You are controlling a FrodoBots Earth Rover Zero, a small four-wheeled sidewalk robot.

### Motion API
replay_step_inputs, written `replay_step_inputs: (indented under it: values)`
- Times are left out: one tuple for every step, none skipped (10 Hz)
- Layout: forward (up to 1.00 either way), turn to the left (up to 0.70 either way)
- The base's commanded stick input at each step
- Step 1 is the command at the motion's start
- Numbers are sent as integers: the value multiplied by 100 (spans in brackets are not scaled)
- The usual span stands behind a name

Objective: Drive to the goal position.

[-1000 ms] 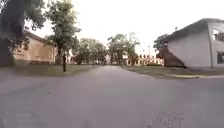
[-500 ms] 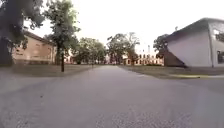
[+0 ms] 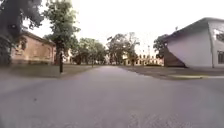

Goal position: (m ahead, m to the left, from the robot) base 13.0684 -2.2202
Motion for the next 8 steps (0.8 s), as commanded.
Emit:
replay_step_inputs:
  values:
    - [45, 16]
    - [45, 0]
    - [45, 0]
    - [45, 0]
    - [45, 0]
    - [45, 0]
    - [45, 0]
    - [45, 0]
